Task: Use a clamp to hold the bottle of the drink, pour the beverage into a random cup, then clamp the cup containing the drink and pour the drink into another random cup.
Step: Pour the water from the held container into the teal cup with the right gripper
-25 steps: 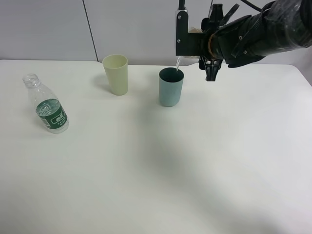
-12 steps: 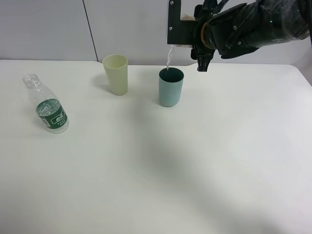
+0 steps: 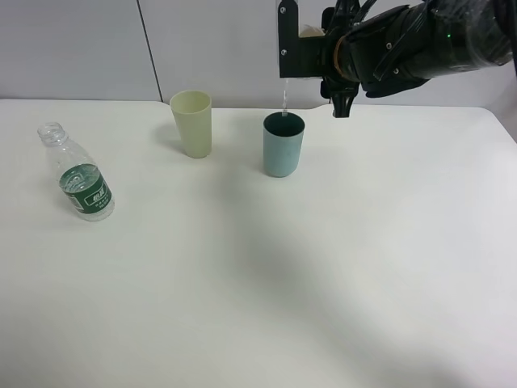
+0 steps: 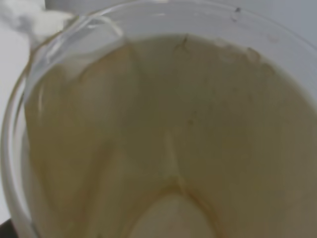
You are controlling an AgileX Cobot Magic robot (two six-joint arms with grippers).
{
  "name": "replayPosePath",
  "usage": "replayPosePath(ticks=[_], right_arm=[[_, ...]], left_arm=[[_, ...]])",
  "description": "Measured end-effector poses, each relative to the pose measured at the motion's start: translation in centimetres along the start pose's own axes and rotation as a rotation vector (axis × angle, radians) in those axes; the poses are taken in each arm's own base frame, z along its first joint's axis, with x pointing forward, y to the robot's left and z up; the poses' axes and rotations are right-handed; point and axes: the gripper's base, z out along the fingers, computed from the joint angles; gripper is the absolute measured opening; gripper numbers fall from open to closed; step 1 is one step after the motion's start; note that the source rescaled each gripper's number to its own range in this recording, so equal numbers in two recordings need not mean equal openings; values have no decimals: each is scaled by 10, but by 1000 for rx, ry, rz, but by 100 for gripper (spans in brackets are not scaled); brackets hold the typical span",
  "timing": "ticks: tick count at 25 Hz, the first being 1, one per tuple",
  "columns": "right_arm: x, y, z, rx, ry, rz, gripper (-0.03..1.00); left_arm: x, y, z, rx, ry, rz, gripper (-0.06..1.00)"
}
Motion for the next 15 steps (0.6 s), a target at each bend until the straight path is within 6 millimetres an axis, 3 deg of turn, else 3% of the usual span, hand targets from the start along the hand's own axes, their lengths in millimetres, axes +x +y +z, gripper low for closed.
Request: replayPosePath(ticks=[15], right_arm=[[-2, 0, -1, 0, -6, -121, 0]], left_arm=[[0, 0, 0, 0, 0, 0, 100]])
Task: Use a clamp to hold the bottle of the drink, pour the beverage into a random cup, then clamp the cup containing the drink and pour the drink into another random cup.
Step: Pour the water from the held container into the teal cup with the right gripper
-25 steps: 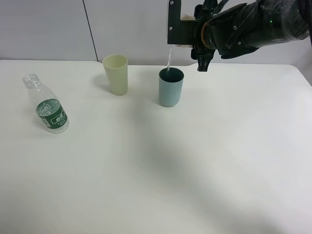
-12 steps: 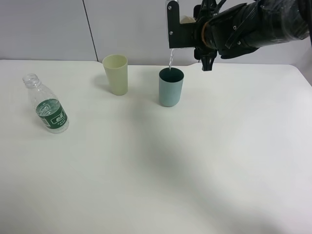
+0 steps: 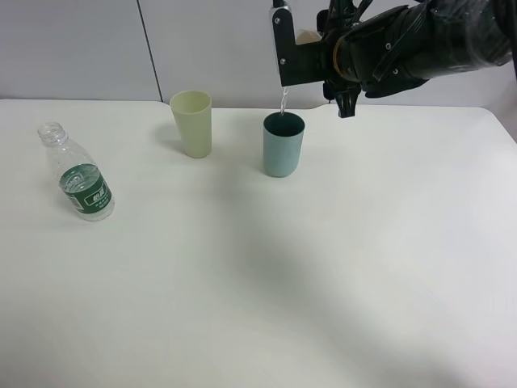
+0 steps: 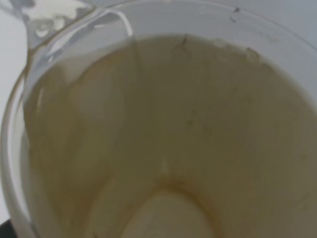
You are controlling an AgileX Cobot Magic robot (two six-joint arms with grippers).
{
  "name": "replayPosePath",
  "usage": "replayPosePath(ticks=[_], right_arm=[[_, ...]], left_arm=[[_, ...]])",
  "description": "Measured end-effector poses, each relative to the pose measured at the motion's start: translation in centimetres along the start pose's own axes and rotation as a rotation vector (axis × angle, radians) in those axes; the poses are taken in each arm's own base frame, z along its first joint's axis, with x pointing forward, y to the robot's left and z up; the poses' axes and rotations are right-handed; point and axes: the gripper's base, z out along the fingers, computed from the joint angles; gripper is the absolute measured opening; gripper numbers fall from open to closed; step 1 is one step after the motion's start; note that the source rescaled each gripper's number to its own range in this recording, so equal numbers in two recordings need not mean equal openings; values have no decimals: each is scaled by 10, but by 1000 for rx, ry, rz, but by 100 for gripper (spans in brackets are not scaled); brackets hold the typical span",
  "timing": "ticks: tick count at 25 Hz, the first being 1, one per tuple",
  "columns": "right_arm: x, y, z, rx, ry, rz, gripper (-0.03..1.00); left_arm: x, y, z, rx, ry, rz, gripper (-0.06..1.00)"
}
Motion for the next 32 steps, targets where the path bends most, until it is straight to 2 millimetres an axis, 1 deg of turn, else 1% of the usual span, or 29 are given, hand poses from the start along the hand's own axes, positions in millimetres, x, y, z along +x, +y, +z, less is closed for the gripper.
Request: replayPosePath(ticks=[7, 19, 27, 32], right_arm=[[-5, 0, -2, 3, -13, -88, 0], [-5, 0, -2, 4, -11, -162, 0], [-5, 0, -2, 5, -10, -275, 0], [-6, 0, -2, 5, -16, -287, 0]], left_arm=[[0, 0, 0, 0, 0, 0, 100], [0, 0, 0, 0, 0, 0, 100], [0, 0, 0, 0, 0, 0, 100], [0, 0, 0, 0, 0, 0, 100]])
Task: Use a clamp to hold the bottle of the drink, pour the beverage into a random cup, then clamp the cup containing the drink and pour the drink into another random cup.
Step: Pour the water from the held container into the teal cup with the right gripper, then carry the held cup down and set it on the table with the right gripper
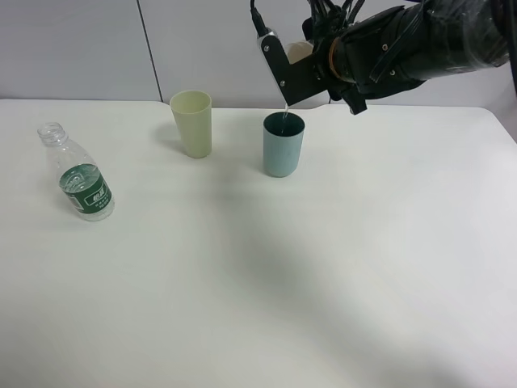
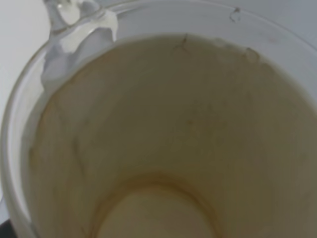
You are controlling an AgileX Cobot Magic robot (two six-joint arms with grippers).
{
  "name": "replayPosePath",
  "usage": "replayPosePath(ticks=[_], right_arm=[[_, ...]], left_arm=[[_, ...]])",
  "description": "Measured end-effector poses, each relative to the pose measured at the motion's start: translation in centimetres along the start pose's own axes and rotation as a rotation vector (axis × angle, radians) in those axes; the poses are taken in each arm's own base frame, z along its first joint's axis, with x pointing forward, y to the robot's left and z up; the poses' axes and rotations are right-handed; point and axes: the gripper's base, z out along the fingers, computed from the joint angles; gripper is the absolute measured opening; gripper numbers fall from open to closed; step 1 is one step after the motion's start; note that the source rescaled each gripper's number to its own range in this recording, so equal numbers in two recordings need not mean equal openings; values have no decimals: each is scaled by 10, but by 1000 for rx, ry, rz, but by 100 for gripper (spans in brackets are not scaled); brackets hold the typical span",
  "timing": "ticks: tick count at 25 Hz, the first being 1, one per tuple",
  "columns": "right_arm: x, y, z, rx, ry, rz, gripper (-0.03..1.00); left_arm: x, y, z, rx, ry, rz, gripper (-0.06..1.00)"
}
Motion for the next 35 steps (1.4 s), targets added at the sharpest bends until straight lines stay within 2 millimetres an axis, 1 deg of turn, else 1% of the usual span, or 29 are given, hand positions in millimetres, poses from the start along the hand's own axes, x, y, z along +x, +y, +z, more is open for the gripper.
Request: replayPosePath(ticks=[9, 12, 14, 16, 18, 24, 27, 30, 32, 35], right_arm=[[0, 0, 0, 0, -1, -114, 0], [0, 0, 0, 0, -1, -116, 0], [0, 0, 0, 0, -1, -74, 0], [-1, 0, 0, 0, -7, 32, 0], [-2, 0, 0, -1, -22, 183, 0], [-3, 0, 0, -9, -27, 761, 0], [-3, -2, -1, -13, -37, 1006, 0], [-5, -13, -14, -20, -103, 1190, 0], [-10, -23, -27, -38, -188, 1242, 0], [-23, -38, -49, -105, -362, 1316, 0]], left_arm=[[0, 0, 0, 0, 0, 0, 100], [0, 0, 0, 0, 0, 0, 100], [0, 0, 0, 0, 0, 0, 100], [0, 0, 0, 0, 0, 0, 100], [0, 0, 0, 0, 0, 0, 100], [0, 0, 0, 0, 0, 0, 100], [0, 0, 0, 0, 0, 0, 100], [0, 0, 0, 0, 0, 0, 100], [0, 0, 0, 0, 0, 0, 100], [0, 0, 0, 0, 0, 0, 100]])
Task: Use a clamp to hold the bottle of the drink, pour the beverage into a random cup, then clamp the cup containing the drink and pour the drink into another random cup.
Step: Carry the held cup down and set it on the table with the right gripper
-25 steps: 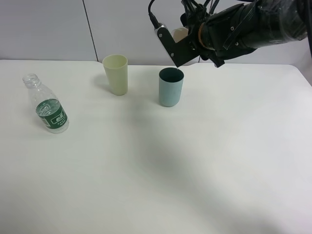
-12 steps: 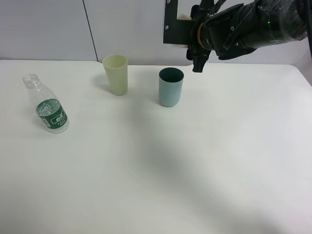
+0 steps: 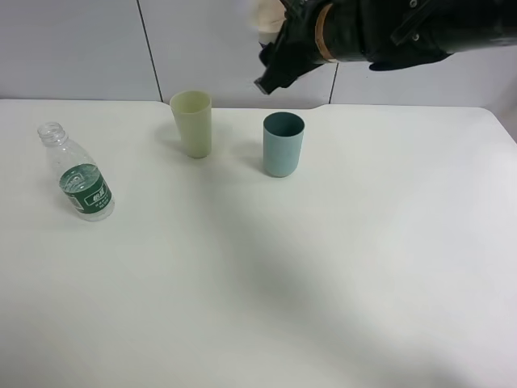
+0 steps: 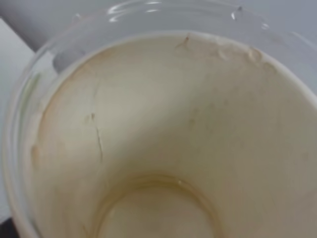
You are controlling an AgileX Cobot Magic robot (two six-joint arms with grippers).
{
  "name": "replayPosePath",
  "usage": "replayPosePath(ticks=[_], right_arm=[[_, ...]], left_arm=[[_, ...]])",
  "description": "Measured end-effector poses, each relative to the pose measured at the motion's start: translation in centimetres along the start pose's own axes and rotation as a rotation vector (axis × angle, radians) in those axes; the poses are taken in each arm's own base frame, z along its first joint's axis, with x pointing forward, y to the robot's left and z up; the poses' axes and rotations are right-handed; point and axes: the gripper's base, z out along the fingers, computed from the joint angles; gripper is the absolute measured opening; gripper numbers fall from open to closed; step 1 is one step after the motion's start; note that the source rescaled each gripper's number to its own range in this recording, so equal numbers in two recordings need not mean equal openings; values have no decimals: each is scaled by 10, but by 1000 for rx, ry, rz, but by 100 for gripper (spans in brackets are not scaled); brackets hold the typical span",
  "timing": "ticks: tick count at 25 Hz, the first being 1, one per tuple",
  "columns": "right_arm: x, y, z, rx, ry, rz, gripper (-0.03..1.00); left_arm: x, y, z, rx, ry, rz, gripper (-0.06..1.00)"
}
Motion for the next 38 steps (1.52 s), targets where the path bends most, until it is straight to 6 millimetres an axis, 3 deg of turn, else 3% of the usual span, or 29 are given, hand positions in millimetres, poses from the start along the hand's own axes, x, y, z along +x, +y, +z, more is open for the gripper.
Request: replayPosePath(ticks=[6, 14, 24, 38], right_arm=[[-29, 33, -15, -275, -191, 162, 0], [-47, 61, -18, -292, -327, 135, 0], [-22, 111, 22, -390, -299, 205, 0], [13, 151, 56, -489, -325, 154, 0]], left_arm=[[0, 0, 0, 0, 0, 0, 100], [0, 0, 0, 0, 0, 0, 100], [0, 0, 0, 0, 0, 0, 100], [0, 0, 0, 0, 0, 0, 100]])
